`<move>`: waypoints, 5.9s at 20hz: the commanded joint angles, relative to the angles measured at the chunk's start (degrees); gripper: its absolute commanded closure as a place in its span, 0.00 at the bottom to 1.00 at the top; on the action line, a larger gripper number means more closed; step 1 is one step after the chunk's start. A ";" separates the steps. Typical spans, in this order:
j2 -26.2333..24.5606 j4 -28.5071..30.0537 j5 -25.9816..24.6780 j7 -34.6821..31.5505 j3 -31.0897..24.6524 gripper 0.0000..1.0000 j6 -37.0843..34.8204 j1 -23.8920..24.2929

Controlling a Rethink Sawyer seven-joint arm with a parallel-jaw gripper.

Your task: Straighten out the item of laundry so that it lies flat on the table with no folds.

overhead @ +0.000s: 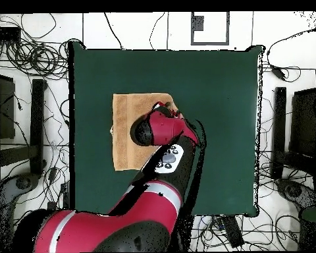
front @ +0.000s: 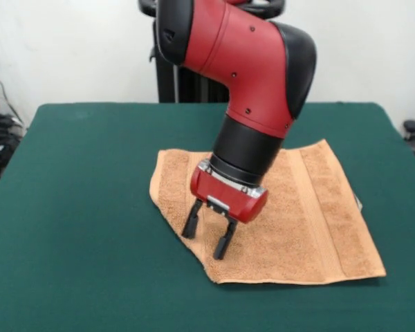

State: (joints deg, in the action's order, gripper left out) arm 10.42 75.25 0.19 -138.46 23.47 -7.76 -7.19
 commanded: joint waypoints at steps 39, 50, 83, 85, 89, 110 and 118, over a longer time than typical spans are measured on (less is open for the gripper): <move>-2.57 12.73 20.70 -13.85 -7.40 0.00 -7.71 -7.52; -14.21 5.46 24.55 -14.80 14.03 1.00 -6.98 -19.81; -21.67 4.06 27.91 -8.59 24.11 1.00 0.82 -18.98; -21.91 3.14 27.33 -7.97 23.33 1.00 2.78 -17.85; -22.97 1.04 26.40 -6.91 22.38 1.00 6.30 -15.65; -8.50 0.45 0.89 -2.24 -11.35 1.00 14.46 4.31; -5.01 2.63 -1.84 -2.39 -16.03 1.00 10.37 6.61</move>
State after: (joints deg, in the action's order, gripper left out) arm 7.28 80.04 0.20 -138.45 27.01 6.22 -0.38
